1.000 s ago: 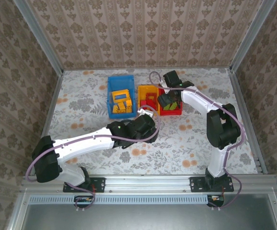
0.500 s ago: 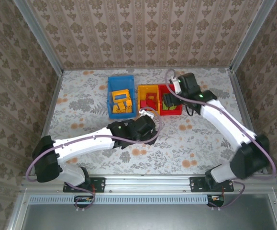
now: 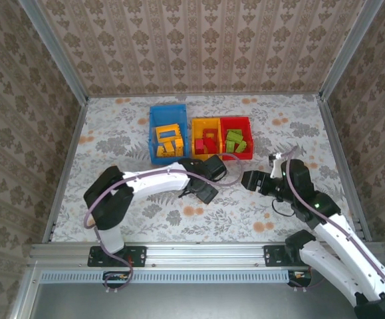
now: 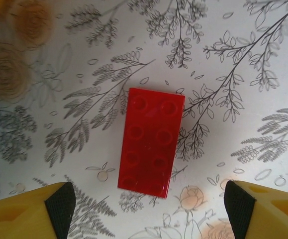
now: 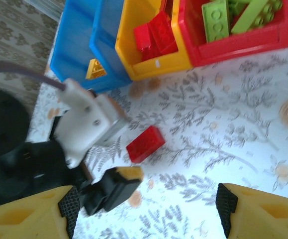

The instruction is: Sort the legos into containers by color

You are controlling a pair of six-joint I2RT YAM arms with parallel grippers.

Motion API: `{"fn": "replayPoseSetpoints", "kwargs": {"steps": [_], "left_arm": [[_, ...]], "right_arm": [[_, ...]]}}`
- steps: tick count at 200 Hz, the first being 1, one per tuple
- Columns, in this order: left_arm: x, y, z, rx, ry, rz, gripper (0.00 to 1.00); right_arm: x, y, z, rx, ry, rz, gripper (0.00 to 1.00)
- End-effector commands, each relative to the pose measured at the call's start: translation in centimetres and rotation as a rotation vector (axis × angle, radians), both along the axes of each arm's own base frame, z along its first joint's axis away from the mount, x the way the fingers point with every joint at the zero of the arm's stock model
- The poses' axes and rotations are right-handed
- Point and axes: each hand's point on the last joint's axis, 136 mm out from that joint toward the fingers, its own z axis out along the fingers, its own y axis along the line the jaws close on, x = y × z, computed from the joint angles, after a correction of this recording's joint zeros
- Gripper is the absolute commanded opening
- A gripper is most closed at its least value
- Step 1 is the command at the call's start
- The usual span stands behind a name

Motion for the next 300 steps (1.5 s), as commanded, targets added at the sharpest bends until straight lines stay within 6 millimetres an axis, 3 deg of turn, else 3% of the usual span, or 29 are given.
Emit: {"fn": "replayPoseSetpoints", "kwargs": {"steps": [1, 27, 56, 71, 98, 106, 124, 147, 192, 226, 249, 300], "left_arm": [[0.1, 0.3, -1.0, 0.041, 0.048, -0.026, 0.8], [0.5, 0.0, -2.5, 0.06, 0.07, -0.024, 0.79], [0.6, -0.3, -3.7, 0.053, 0.105, -0.017, 0.69], [0.5, -0.5, -4.2, 0.037, 0.124, -0.014, 0.61], [0.3, -0.6, -4.7, 0.013, 0.15, -0.001, 0.37], [0.4, -0.6, -4.6, 0.006, 0.15, 0.008, 0.31], [0.6, -0.5, -3.9, -0.006, 0.13, 0.021, 0.3], [1.6, -0.7, -1.1, -0.048, 0.079, 0.047, 0.3], [6.2, -1.0, 6.5, -0.212, 0.021, 0.179, 0.29], [10.6, -1.5, 10.2, -0.35, -0.005, 0.267, 0.28], [13.6, -2.1, 11.1, -0.379, -0.033, 0.299, 0.27], [19.6, -3.5, 10.6, -0.374, -0.078, 0.381, 0.26]], "right_arm": [[-1.6, 0.6, -0.1, 0.093, 0.067, 0.004, 0.75], [-1.9, 0.8, 0.1, 0.105, 0.069, 0.018, 0.73], [-1.8, 1.0, 0.4, 0.114, 0.063, 0.024, 0.72], [-1.8, 1.1, 0.4, 0.113, 0.065, 0.028, 0.71], [-1.8, 1.1, 0.3, 0.111, 0.066, 0.032, 0.7], [-1.8, 1.1, 0.2, 0.109, 0.065, 0.034, 0.7], [-1.8, 1.1, 0.3, 0.106, 0.06, 0.037, 0.69], [-1.5, 1.3, 0.9, 0.099, 0.034, 0.049, 0.69], [1.3, 3.4, 5.5, 0.132, -0.106, 0.127, 0.71], [4.6, 4.1, 8.2, 0.139, -0.159, 0.114, 0.71], [6.5, 4.3, 9.3, 0.16, -0.17, 0.086, 0.71], [8.7, 4.5, 9.9, 0.163, -0.168, 0.052, 0.71]]}}
